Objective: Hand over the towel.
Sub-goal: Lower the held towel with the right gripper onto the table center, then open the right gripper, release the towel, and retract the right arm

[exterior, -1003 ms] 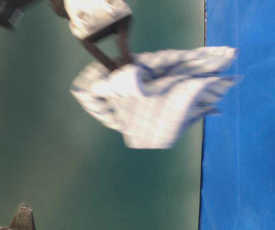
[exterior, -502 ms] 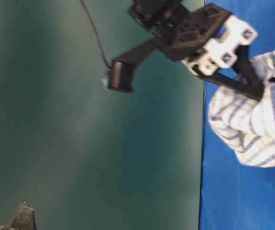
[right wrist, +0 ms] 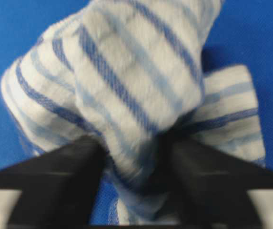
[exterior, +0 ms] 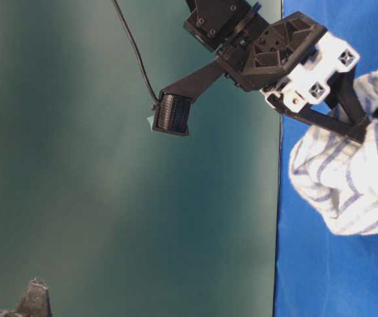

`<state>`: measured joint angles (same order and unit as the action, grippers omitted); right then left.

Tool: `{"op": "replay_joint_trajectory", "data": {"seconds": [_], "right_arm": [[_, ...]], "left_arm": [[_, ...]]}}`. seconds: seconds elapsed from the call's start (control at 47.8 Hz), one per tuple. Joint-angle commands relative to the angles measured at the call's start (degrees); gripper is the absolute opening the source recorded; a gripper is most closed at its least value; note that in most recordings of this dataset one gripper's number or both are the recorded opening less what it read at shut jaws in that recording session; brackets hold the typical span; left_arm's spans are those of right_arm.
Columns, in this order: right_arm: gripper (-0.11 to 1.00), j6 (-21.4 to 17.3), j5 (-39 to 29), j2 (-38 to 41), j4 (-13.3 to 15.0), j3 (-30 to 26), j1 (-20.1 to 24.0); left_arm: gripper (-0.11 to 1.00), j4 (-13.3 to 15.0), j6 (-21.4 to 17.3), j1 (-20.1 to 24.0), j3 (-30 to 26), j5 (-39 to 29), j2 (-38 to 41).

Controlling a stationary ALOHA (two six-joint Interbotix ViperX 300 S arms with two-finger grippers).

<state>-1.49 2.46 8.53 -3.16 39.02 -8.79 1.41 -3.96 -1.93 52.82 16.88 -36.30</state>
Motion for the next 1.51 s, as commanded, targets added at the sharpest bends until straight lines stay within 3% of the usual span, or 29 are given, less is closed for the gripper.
{"op": "replay_joint_trajectory", "data": {"seconds": [0.0, 0.063, 0.376, 0.669, 0.878, 1.233, 1.484], "right_arm": [[0.65, -0.18, -1.32, -3.52, -0.26, -0.88, 0.00], [0.72, -0.09, -2.46, -6.24, -0.26, -0.70, 0.00], [0.72, 0.26, -3.69, -26.72, 1.14, 2.20, 0.18], [0.72, 0.44, 5.10, -41.13, 2.90, 10.37, 0.97], [0.72, 0.53, 10.20, -44.03, 3.16, 14.06, 1.32], [0.71, 0.44, 10.46, -43.86, 3.16, 14.15, 1.32], [0.71, 0.18, -0.70, -55.72, 3.08, 16.61, 1.58]], "left_arm": [[0.93, 0.09, -0.09, -0.09, -0.79, 0.62, -0.09], [0.93, 0.09, -0.09, -0.09, -0.79, 0.62, -0.09], [0.93, 0.09, -0.09, -0.09, -0.79, 0.62, -0.09], [0.93, 0.09, -0.09, -0.09, -0.62, 0.70, -0.09], [0.93, 0.09, -0.18, -0.09, -0.62, 0.62, 0.00], [0.93, 0.09, -0.26, 0.18, -0.53, 0.18, -0.44], [0.93, 0.09, -0.09, 0.18, 2.99, -8.09, -10.46]]}}
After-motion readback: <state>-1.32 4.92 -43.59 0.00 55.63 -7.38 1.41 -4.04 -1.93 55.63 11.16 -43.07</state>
